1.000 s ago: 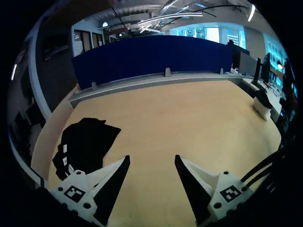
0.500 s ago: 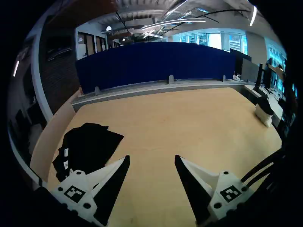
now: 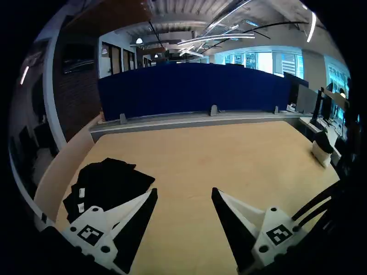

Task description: Fold towel

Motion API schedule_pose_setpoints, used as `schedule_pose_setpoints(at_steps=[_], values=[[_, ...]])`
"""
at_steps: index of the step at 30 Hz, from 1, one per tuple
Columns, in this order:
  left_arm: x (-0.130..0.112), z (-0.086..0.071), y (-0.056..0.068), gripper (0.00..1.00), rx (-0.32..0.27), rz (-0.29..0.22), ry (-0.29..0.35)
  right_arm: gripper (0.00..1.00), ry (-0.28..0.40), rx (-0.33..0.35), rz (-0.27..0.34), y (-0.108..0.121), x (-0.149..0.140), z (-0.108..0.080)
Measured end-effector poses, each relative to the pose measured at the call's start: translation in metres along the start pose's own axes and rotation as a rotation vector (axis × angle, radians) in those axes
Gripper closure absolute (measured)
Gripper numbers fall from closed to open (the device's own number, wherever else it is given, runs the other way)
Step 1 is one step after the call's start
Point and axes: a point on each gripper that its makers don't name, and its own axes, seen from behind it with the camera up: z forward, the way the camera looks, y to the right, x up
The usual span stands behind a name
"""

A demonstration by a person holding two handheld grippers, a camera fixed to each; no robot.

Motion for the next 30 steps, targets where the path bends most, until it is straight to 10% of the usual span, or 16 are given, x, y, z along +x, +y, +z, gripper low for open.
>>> schedule_pose_setpoints(at_steps=[18,30], values=[[0.076,-0.007,-0.028,0.13,0.029,-0.079,0.252,0.00,-0.031,-0.002,0.038,-0.024,-0.027,-0.012],[0.067,0.001,-0.030,0.13,0.036,-0.079,0.291,0.00,-0.030,-0.006,0.038,-0.022,-0.047,-0.019]])
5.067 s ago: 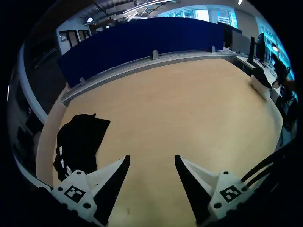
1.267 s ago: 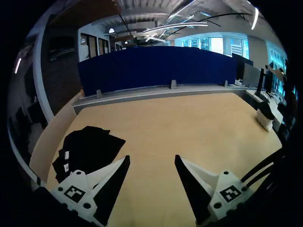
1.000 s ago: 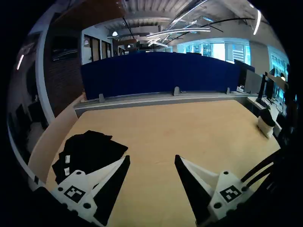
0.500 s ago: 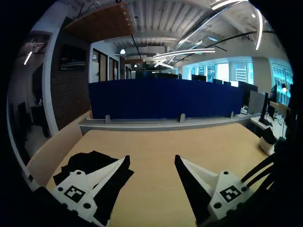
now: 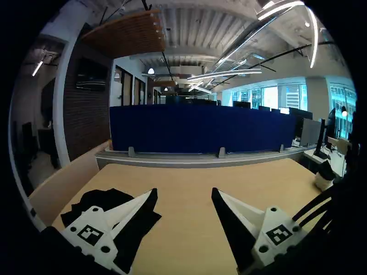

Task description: Fold towel

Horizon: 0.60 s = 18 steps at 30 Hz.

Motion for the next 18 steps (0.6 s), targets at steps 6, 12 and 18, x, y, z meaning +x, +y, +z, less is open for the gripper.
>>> schedule_pose_setpoints(at_steps=[6,12,18], values=[[-0.028,0.004,-0.002,0.13,0.004,0.010,0.009,0.00,0.005,0.002,-0.007,0.003,-0.028,-0.006],[-0.062,0.010,0.003,0.13,0.000,0.020,0.021,0.00,0.003,-0.003,-0.015,0.010,-0.072,-0.005],[-0.105,0.021,0.009,0.13,-0.003,0.032,0.020,0.00,0.000,-0.003,-0.016,0.018,-0.118,0.000]])
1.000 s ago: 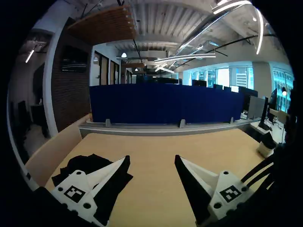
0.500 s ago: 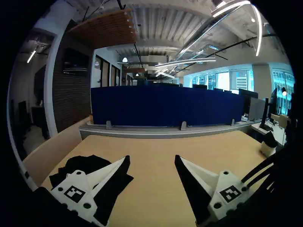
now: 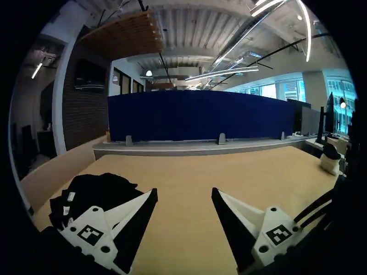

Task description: Fold towel

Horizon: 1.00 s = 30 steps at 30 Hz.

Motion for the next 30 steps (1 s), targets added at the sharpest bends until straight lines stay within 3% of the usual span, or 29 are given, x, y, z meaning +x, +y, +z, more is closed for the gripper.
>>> schedule_pose_setpoints(at_steps=[9,15,18,30], values=[[-0.048,0.010,0.010,0.13,-0.013,0.016,0.001,0.00,0.007,0.000,0.008,0.004,-0.053,0.012],[-0.045,0.009,0.005,0.13,-0.007,-0.015,0.037,0.00,-0.001,0.004,0.032,0.008,-0.074,0.016],[-0.043,0.009,0.003,0.13,0.001,-0.003,0.042,0.00,0.000,0.005,0.039,0.010,-0.078,0.015],[-0.040,0.007,0.011,0.13,-0.011,-0.002,0.060,0.00,0.025,0.004,0.015,0.010,-0.085,0.010]])
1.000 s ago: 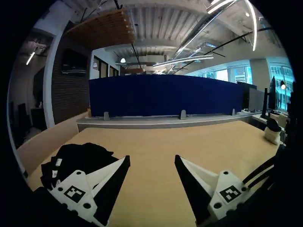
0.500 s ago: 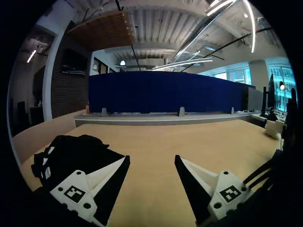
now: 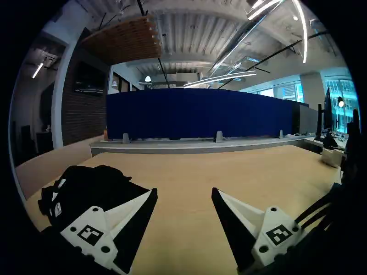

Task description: Fold towel

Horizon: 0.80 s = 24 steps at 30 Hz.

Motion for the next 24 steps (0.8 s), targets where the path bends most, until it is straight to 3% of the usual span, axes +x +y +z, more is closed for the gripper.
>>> schedule_pose_setpoints(at_steps=[18,24], values=[[-0.001,0.000,0.001,0.13,0.005,-0.004,0.009,0.00,0.012,-0.012,-0.017,0.003,0.000,-0.003],[0.002,-0.002,-0.012,0.13,0.038,-0.019,0.027,0.00,0.012,-0.012,-0.016,0.002,0.000,-0.004]])
